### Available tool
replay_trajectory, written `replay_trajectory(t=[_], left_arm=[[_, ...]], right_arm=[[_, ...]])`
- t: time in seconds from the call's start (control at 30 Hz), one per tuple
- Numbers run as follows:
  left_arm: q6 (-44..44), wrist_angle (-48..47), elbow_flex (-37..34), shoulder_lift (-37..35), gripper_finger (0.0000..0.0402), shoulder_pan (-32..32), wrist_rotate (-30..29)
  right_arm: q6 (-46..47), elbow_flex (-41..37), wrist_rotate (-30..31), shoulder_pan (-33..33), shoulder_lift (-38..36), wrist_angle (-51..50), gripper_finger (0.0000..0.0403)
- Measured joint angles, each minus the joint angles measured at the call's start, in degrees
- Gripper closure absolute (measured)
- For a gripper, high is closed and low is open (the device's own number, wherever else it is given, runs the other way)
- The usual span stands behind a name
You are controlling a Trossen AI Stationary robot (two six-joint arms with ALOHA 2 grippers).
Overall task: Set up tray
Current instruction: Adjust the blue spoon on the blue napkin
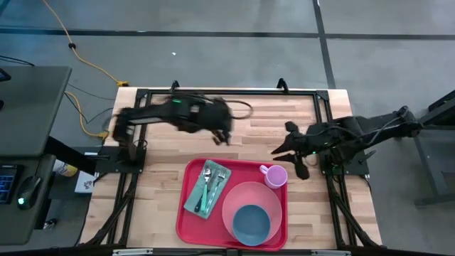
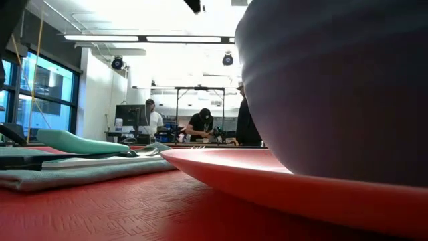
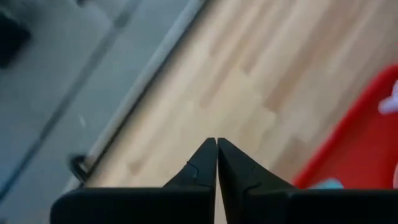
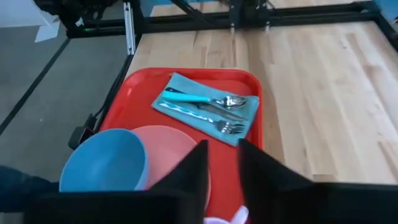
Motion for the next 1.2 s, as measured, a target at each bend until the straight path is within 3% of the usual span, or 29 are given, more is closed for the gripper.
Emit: replay_trajectory(t=[0.13,0.3,0.43,0.6,0.73,0.87,1.1,1.2], left_arm=[[3.72,-0.62,0.09,-7.58,0.0347,-1.95,-7.98],[11.15,-0.6,0.02,-14.91,0.0345,-3.93,-11.29],[13.85,-0.6,0.05,-19.83,0.0346,-4.64,-10.51],[18.62,-0.58,-0.01,-23.21,0.0346,-4.59,-5.17],[22.45,-0.52,-1.81,-24.71,0.0346,-4.58,-3.79],[27.96,-0.51,-5.13,-25.92,0.0345,-4.54,-0.81],[28.11,-0.57,-12.06,-30.03,0.0346,-4.56,-0.78],[27.71,-0.55,-13.87,-32.62,0.0346,-4.54,-1.32]], right_arm=[[-0.3,0.0,-0.84,0.0,5.04,4.25,0.0392],[4.09,0.0,-3.04,-0.28,12.57,13.45,0.04],[10.02,0.02,-9.7,-1.04,19.53,23.19,0.0402],[18.72,0.05,-16.95,-1.13,28.5,35.88,0.0403],[21.46,4.31,-17.31,0.17,34.79,38.36,0.0403],[18.28,14.11,-13.47,2.25,39.78,31.33,0.0403],[12.49,39.66,-4.95,3.8,51.37,-3.29,0.0402],[11.09,48.51,-4.48,4.28,57.55,-9.87,0.0402]])
